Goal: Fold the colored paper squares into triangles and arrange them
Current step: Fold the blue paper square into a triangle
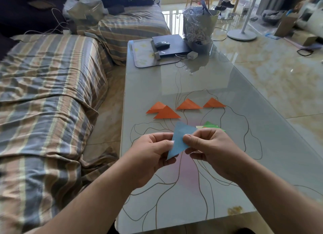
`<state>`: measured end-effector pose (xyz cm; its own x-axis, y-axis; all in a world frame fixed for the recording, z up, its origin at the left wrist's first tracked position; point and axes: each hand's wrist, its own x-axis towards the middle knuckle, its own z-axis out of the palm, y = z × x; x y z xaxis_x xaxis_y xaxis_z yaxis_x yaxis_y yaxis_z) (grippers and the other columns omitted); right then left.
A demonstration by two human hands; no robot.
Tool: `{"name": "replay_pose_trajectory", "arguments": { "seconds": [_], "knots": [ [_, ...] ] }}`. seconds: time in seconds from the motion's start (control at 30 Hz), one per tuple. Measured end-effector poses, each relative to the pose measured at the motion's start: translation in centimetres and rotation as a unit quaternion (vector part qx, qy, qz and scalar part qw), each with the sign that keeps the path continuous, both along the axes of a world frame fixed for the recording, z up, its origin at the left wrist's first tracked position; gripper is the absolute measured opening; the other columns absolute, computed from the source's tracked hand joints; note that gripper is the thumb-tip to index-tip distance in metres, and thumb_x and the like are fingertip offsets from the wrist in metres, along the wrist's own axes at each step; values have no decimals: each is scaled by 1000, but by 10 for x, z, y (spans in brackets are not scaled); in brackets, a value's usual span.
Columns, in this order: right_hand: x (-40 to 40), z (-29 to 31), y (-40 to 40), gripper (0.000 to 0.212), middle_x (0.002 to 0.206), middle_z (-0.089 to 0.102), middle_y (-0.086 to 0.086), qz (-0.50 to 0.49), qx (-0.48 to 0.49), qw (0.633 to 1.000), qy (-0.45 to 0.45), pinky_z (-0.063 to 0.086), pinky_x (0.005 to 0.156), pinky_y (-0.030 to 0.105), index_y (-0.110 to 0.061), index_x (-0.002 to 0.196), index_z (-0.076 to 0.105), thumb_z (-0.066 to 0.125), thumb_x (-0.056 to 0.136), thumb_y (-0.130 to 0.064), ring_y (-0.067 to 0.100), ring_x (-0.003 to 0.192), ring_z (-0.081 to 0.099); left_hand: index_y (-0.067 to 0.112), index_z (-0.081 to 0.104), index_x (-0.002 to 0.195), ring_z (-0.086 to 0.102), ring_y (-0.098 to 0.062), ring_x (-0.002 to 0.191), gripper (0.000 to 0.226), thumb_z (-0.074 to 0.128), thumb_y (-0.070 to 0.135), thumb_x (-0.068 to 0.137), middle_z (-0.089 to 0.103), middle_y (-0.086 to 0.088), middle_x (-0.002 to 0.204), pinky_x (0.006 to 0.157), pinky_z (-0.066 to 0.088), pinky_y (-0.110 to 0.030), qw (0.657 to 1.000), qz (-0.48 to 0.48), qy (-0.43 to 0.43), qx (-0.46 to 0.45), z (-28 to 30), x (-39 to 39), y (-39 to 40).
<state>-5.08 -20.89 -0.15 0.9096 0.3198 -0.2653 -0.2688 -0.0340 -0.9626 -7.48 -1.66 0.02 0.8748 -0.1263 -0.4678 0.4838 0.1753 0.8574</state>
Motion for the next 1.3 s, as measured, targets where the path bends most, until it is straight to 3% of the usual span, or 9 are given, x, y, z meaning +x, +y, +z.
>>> {"name": "replay_pose_trajectory", "arguments": {
  "seconds": [0.17,0.27,0.4,0.77,0.97,1.3],
  "knots": [
    [-2,-1,2,25,75,70,11,-31,-23,999,-2,56,70,34,-15,68,73,84,67,-37,21,69,68,12,77,101,73,-23,85,18,60,6,101,79,-13,94,78,62,-35,1000,1,0,1,0,-2,-2],
    [-2,-1,2,22,75,70,11,-37,-30,999,5,56,67,31,-9,73,71,85,78,-25,20,67,68,10,76,107,74,-25,92,18,60,8,101,79,-13,101,78,62,-33,1000,-4,-16,17,-2,-1,-1],
    [-1,-3,3,24,72,71,8,-47,-45,998,-6,57,72,36,-17,64,71,82,85,-13,20,67,68,9,75,115,75,-28,101,19,63,10,100,79,-11,107,80,61,-32,998,-5,-44,37,-4,-1,-1],
    [-2,-2,3,23,67,70,10,-60,-52,997,-3,55,70,36,-10,67,68,82,86,-11,17,63,66,5,75,109,76,-31,95,17,66,13,98,78,-17,101,74,62,-36,997,43,-40,44,-7,0,-3],
    [-3,-3,5,31,67,68,10,-63,-63,996,-7,55,68,36,-16,58,67,84,84,-12,16,61,65,6,73,110,78,-26,89,17,72,8,93,80,-14,97,71,61,-28,996,52,-52,40,-8,-1,-4],
    [-4,-3,6,23,72,71,12,-75,-65,995,-19,57,68,34,-13,72,65,85,84,-15,19,64,68,1,72,110,78,-29,90,22,73,7,89,79,-18,100,73,62,-32,998,54,-31,3,-7,0,-3]
  ]
}}
